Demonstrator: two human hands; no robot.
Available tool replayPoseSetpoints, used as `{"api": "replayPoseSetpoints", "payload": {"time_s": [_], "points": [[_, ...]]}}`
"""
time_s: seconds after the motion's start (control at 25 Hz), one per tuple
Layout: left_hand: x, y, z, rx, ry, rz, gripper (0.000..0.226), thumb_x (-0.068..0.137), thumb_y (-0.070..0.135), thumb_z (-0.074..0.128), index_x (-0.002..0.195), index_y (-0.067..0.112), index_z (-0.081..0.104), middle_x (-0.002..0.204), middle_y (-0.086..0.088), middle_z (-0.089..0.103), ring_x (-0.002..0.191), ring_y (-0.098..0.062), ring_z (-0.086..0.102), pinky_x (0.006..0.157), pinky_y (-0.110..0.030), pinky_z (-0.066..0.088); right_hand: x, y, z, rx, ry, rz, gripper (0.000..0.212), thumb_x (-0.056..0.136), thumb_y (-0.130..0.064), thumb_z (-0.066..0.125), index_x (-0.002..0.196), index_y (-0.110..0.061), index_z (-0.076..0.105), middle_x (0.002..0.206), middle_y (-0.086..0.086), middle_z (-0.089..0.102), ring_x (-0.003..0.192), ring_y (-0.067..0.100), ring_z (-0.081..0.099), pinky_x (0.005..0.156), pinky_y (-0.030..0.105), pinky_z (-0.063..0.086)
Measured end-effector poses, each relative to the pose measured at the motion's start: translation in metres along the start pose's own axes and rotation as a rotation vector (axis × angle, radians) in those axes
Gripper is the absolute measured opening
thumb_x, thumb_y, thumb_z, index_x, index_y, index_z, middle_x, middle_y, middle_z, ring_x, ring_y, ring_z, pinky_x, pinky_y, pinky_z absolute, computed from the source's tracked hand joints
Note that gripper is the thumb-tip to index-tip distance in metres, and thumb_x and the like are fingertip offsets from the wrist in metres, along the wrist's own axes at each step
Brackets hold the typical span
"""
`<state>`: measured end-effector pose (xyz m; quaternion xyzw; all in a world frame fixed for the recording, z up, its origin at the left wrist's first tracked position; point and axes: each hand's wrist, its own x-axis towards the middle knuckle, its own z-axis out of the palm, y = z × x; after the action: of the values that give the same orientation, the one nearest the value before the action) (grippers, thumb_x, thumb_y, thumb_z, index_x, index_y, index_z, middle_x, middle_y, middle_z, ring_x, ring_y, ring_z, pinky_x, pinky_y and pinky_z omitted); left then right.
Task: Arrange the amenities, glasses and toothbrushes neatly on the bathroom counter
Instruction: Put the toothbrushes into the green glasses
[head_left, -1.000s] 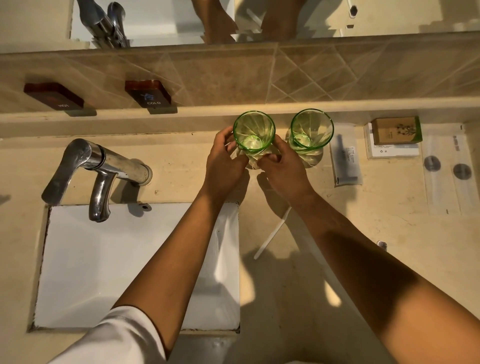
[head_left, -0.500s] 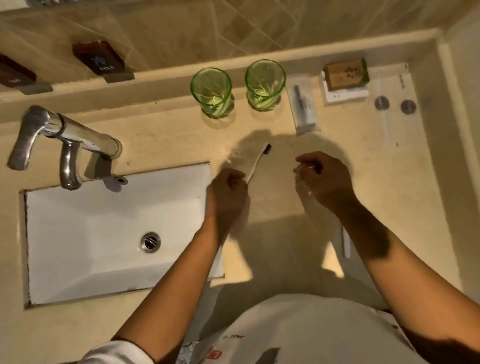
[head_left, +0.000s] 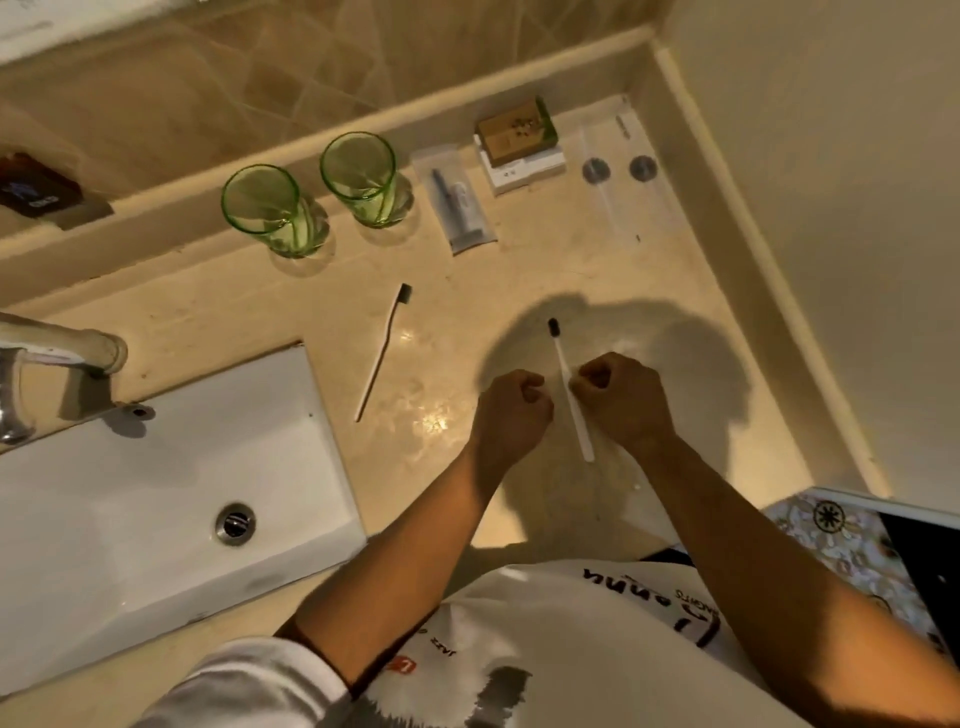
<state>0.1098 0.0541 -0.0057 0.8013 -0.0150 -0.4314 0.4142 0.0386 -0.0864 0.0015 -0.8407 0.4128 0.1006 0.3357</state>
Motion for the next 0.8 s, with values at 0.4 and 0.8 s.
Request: {"api": "replayPoseSetpoints", "payload": {"time_s": [0.4,0.8], "points": [[-0.003,0.006,0.006,0.213,0.124,0.134,0.042,0.089,0.0,0.055,0.129,0.007,0.065,0.123,-0.014,0.071,0.115,-0.03,0.066,0.099,-0.035,0.053,0.007,-0.007,0.005,-0.007,-0.09,0.003,0.017,0.082,-0.031,0.076,0.093,-0.018,0.073,0.087,-0.003,0.073,0.074,0.011,0.064,0.067,0.021,0.047],[0.007,-0.017,-0.113,0.68,0.711,0.437,0.019,0.09,0.015,0.062,0.104,0.004,0.068,0.101,-0.018,0.065,0.092,-0.037,0.06,0.077,-0.041,0.05,0.044,-0.101,-0.008,0.111,-0.153,-0.355,0.009,0.086,-0.028,0.07,0.082,-0.02,0.069,0.073,-0.011,0.065,0.065,0.0,0.057,0.061,0.011,0.037]]}}
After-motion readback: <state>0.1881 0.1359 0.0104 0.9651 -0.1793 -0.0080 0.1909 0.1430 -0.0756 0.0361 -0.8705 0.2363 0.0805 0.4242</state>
